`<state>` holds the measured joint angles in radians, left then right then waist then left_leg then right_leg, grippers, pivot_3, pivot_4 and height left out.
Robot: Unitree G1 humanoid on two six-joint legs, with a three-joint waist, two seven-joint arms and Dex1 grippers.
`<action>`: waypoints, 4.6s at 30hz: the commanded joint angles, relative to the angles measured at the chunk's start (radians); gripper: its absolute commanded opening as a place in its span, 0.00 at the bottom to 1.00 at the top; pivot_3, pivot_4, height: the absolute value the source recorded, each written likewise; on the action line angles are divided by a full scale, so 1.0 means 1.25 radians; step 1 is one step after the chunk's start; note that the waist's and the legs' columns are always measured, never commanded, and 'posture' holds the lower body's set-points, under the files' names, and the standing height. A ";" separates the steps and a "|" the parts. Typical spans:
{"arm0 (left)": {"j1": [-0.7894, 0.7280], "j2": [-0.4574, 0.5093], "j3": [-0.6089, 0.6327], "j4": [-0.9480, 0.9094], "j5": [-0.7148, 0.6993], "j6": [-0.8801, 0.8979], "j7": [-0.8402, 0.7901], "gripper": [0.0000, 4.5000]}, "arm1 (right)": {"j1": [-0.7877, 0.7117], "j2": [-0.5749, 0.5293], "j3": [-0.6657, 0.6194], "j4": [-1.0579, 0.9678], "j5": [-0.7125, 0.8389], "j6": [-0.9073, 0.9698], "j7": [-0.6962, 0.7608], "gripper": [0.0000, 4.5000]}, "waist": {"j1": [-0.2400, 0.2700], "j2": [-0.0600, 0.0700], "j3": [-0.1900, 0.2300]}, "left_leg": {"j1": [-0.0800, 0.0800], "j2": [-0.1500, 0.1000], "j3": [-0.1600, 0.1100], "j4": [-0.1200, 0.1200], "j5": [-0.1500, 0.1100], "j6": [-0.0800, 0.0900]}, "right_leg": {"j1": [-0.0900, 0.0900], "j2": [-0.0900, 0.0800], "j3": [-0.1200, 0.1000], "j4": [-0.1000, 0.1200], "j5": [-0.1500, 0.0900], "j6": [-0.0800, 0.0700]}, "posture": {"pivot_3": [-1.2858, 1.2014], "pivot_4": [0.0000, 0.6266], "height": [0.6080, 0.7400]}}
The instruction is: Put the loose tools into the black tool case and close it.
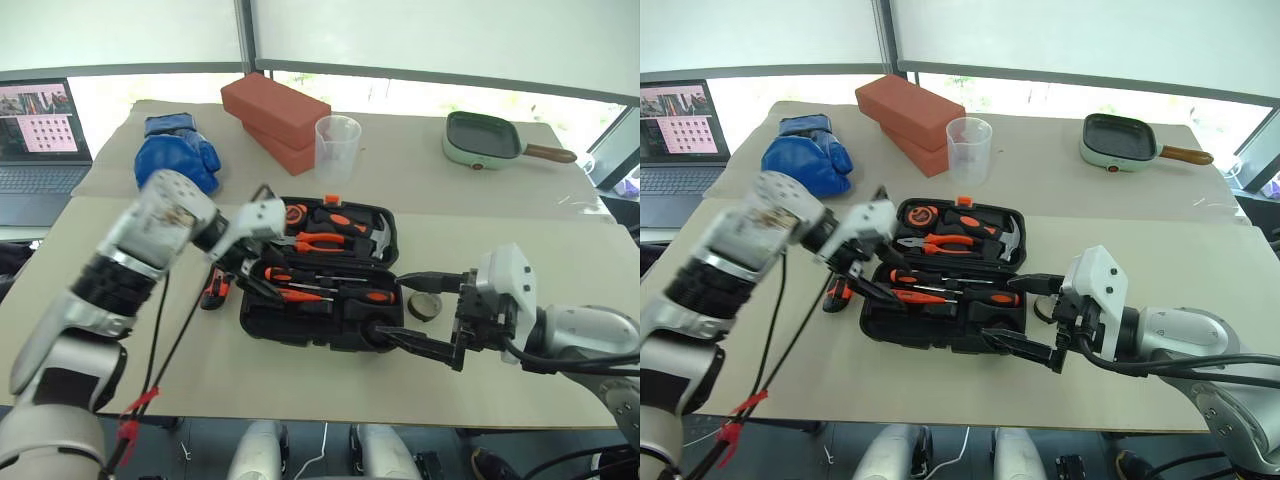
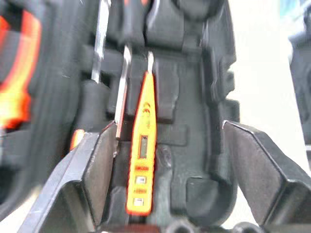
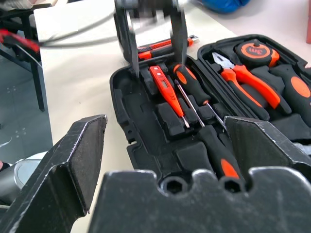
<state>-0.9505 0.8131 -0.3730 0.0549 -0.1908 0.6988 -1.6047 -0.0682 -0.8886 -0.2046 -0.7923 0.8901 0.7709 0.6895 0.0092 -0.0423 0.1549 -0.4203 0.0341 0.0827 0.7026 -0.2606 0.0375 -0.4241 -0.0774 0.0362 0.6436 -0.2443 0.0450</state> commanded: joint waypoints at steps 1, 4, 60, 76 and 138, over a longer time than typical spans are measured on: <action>0.076 -0.008 0.082 -0.019 -0.047 -0.073 0.039 0.71 | -0.001 -0.006 -0.012 -0.001 0.015 -0.001 0.007 1.00 | 0.001 0.000 0.000 | 0.000 0.000 0.000 0.000 0.000 0.000 | 0.000 0.000 0.000 0.000 0.000 0.000 | 0.52 0.24 0.99; 0.145 -0.061 0.131 0.011 -0.067 -0.164 0.086 0.51 | -0.003 -0.010 -0.014 0.004 0.014 0.001 0.012 1.00 | 0.004 0.000 0.000 | 0.000 0.000 0.000 0.001 0.000 0.000 | 0.001 0.000 0.000 0.000 0.000 0.000 | 0.52 0.24 0.99; 0.506 0.058 0.571 -0.202 -0.293 0.083 0.355 0.63 | -0.185 0.012 0.145 0.140 -0.037 -0.014 0.099 1.00 | -0.024 0.002 -0.005 | 0.003 0.004 0.001 0.000 -0.001 0.001 | 0.001 0.000 0.002 0.002 0.001 0.000 | 0.52 0.24 0.99; 0.421 0.040 0.573 -0.367 -0.248 0.697 0.835 0.98 | -0.284 0.086 0.222 0.251 -0.122 -0.066 0.233 1.00 | 0.018 -0.001 -0.004 | 0.009 0.000 0.001 -0.003 0.001 -0.001 | 0.006 -0.003 -0.001 0.001 0.001 -0.001 | 0.52 0.24 0.99; 0.064 -0.054 -0.169 -0.124 0.043 -0.008 0.080 0.32 | 0.058 -0.030 0.037 -0.084 -0.047 0.002 0.027 1.00 | 0.004 -0.001 -0.003 | 0.002 -0.001 0.001 -0.001 0.001 0.001 | 0.002 0.000 0.002 -0.002 0.001 0.000 | 0.52 0.24 0.99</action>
<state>-0.8487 0.7572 -0.5749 -0.0923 -0.1367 0.6339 -1.5034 0.0116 -0.9274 -0.1412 -0.8686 0.8252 0.7729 0.7402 0.0137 -0.0439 0.1510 -0.4173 0.0333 0.0844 0.7008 -0.2596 0.0383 -0.4217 -0.0770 0.0386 0.6414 -0.2428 0.0455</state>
